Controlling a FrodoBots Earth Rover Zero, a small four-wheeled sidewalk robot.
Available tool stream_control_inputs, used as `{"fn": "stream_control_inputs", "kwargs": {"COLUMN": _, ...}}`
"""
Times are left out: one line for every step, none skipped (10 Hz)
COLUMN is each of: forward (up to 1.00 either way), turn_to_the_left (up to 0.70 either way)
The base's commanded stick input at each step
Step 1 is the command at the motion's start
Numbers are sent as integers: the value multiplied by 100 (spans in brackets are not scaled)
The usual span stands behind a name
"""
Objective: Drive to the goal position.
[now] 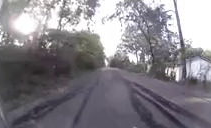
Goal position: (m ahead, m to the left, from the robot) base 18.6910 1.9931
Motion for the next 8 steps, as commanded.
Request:
{"fn": "stream_control_inputs", "kwargs": {"forward": 70, "turn_to_the_left": 35}}
{"fn": "stream_control_inputs", "kwargs": {"forward": 70, "turn_to_the_left": 15}}
{"fn": "stream_control_inputs", "kwargs": {"forward": 70, "turn_to_the_left": 3}}
{"fn": "stream_control_inputs", "kwargs": {"forward": 70, "turn_to_the_left": 2}}
{"fn": "stream_control_inputs", "kwargs": {"forward": 70, "turn_to_the_left": 2}}
{"fn": "stream_control_inputs", "kwargs": {"forward": 70, "turn_to_the_left": 2}}
{"fn": "stream_control_inputs", "kwargs": {"forward": 70, "turn_to_the_left": 2}}
{"fn": "stream_control_inputs", "kwargs": {"forward": 70, "turn_to_the_left": 2}}
